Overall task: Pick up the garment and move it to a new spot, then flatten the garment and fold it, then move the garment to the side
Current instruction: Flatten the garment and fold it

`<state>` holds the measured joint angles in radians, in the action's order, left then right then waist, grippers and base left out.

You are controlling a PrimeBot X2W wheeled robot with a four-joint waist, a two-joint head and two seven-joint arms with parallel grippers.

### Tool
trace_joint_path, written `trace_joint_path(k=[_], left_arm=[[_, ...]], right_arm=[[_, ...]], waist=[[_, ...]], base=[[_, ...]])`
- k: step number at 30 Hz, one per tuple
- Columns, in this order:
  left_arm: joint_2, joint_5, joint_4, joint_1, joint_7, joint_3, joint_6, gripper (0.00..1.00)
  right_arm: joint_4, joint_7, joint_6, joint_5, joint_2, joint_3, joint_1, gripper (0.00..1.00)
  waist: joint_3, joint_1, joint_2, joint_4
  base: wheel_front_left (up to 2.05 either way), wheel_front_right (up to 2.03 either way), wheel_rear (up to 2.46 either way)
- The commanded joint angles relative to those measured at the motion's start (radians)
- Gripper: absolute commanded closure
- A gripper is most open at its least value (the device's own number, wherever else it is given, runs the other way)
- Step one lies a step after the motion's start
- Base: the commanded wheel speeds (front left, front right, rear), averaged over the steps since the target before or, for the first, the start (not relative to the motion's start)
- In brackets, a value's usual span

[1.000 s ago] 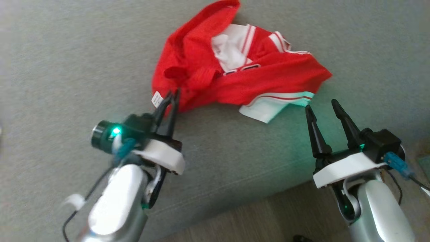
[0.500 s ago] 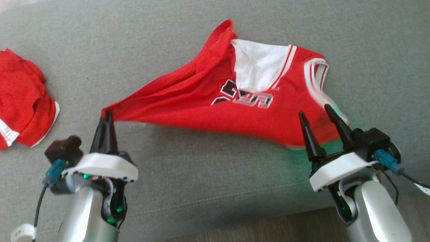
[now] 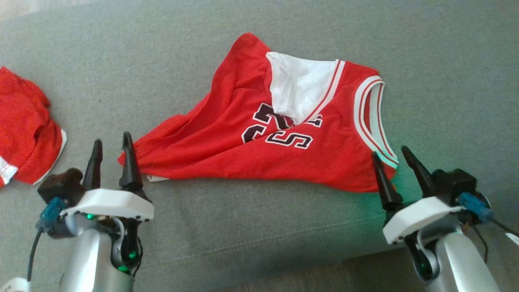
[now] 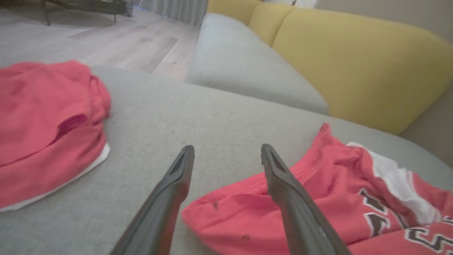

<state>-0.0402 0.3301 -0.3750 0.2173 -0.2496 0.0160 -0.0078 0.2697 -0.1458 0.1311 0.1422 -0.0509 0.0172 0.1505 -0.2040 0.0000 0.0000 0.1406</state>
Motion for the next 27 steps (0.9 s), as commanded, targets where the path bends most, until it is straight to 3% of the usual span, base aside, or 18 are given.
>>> trace_joint_path(k=[1, 7, 16, 27], left_arm=[[-0.011, 0.000, 0.062, 0.002, -0.012, -0.025, -0.012, 0.00], [-0.010, 0.020, 0.192, -0.084, -0.012, 0.082, -0.025, 0.00], [-0.010, 0.060, 0.267, -0.143, -0.012, 0.246, 0.008, 0.00], [-0.010, 0.071, 0.279, -0.129, -0.012, 0.291, 0.017, 0.00]], right_arm=[[-0.014, -0.011, 0.000, 0.015, 0.001, 0.004, 0.007, 0.00], [0.065, -0.028, 0.000, 0.036, 0.001, -0.042, 0.027, 0.00], [0.182, 0.003, 0.000, 0.060, 0.001, -0.071, 0.140, 0.00], [0.378, 0.076, 0.000, 0.145, 0.001, -0.180, 0.319, 0.00]], waist=[[0.008, 0.0000, 0.0000, 0.004], [0.035, 0.0000, 0.0000, -0.018], [0.034, 0.0000, 0.0000, -0.121], [-0.031, 0.0000, 0.0000, -0.223]], base=[[0.00, 0.00, 0.00], [0.00, 0.00, 0.00], [0.00, 0.00, 0.00], [0.00, 0.00, 0.00]])
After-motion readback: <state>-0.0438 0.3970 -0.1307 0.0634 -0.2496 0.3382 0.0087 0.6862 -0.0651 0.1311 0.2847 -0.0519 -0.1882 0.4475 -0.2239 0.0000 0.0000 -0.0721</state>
